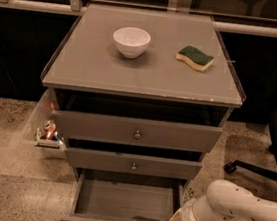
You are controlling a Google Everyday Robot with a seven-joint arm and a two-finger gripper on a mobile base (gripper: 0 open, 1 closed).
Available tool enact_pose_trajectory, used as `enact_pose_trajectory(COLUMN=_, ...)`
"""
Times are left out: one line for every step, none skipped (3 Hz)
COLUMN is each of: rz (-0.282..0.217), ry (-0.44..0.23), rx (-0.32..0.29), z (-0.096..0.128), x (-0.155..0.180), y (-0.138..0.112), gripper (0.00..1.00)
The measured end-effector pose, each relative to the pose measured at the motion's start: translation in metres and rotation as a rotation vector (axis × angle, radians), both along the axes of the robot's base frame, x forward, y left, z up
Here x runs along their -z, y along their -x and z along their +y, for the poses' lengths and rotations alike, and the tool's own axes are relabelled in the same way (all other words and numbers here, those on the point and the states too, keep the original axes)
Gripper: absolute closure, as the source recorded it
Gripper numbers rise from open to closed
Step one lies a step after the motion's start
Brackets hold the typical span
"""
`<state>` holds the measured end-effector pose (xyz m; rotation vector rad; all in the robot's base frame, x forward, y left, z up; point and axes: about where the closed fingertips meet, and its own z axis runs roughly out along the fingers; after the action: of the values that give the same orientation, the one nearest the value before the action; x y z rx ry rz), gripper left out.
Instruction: Close bottom drawer
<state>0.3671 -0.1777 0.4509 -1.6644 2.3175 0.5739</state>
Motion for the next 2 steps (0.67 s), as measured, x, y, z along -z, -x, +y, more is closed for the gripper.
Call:
enact_pose_trajectory(rz=0.000, ry=0.000, rx=0.000, z=0.000, x=0.000, y=0.000, gripper=1.00)
enact_pose_trajectory(rz=-0.061, ry=-0.047, rx=0.015, z=-0.008, x=0.017, y=-0.001, gripper=1.00)
